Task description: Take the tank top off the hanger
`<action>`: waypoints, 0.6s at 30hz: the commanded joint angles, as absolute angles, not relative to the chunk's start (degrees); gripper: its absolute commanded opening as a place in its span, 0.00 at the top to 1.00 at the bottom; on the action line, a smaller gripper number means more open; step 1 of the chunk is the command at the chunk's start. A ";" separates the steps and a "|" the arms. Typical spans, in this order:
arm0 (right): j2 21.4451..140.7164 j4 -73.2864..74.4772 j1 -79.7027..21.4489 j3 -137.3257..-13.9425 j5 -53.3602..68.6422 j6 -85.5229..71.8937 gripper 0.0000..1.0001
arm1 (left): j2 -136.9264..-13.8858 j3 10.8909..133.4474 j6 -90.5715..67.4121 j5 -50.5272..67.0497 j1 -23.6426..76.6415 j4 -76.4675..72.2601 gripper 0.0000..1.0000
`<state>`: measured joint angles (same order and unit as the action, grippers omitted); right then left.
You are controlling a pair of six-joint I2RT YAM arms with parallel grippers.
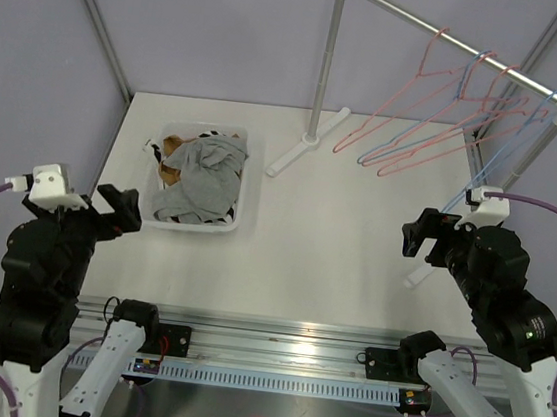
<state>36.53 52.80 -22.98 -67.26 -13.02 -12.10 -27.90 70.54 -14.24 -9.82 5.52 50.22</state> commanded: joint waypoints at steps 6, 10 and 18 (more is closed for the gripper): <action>32.96 52.47 -22.94 -65.31 -20.03 -9.76 0.00 | -19.79 64.88 -6.78 -6.62 6.59 57.75 0.01; 29.54 51.95 -23.03 -63.37 -19.95 -9.67 0.00 | -15.57 60.48 -7.73 -7.21 6.68 56.52 0.01; 27.33 47.99 -23.03 -59.68 -19.16 -10.54 0.00 | -13.27 58.36 -7.29 -5.63 6.86 53.70 0.01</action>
